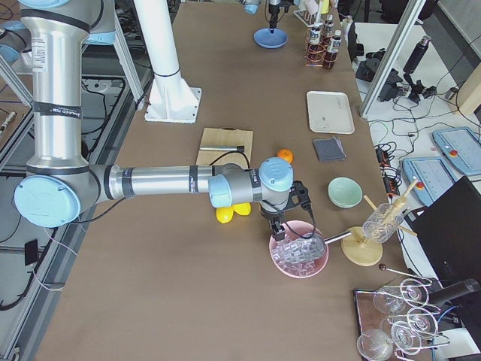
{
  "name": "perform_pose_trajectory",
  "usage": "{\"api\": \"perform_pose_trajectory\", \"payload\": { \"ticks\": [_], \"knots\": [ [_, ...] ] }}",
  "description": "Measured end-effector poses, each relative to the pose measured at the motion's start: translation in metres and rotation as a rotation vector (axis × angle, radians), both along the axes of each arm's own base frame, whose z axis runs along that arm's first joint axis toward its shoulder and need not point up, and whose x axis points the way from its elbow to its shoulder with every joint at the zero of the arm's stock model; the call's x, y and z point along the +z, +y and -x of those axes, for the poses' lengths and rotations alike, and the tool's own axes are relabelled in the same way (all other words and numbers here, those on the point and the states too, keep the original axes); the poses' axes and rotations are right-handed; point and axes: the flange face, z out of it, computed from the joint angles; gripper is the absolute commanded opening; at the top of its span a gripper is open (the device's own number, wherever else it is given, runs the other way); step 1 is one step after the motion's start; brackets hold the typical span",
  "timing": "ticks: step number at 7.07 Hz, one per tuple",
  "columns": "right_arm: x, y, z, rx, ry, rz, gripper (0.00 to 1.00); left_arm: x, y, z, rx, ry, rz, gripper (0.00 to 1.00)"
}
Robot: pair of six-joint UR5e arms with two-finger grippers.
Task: Pick orange to plate
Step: 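Grasp the blue plate rim with the left gripper while the right reaches for the orange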
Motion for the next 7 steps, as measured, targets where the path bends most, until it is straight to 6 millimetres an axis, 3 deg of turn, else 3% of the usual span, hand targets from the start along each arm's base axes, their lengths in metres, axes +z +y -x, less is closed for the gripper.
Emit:
{"api": "perform_pose_trajectory", "payload": {
  "ticks": [1,4,5,6,7],
  "knots": [
    [-0.001,-0.001,0.003,-0.006,0.000,-0.002,1.00,0.000,0.000,-0.001,-0.002,0.000,0.005,0.00],
    [-0.006,-0.003,0.006,-0.011,-0.006,-0.015,1.00,-0.015,-0.006,-0.004,-0.027,0.018,0.010,0.00],
    [-0.011,-0.005,0.009,-0.017,-0.010,-0.031,1.00,-0.040,-0.012,-0.006,-0.063,0.052,0.011,0.00],
    [-0.020,-0.008,0.016,-0.021,-0.015,-0.046,1.00,-0.081,-0.020,-0.011,-0.125,0.106,0.034,0.00],
    [-0.041,-0.015,0.033,-0.006,-0.025,-0.039,1.00,-0.135,-0.026,-0.025,-0.190,0.175,0.066,0.00]
  ]
}}
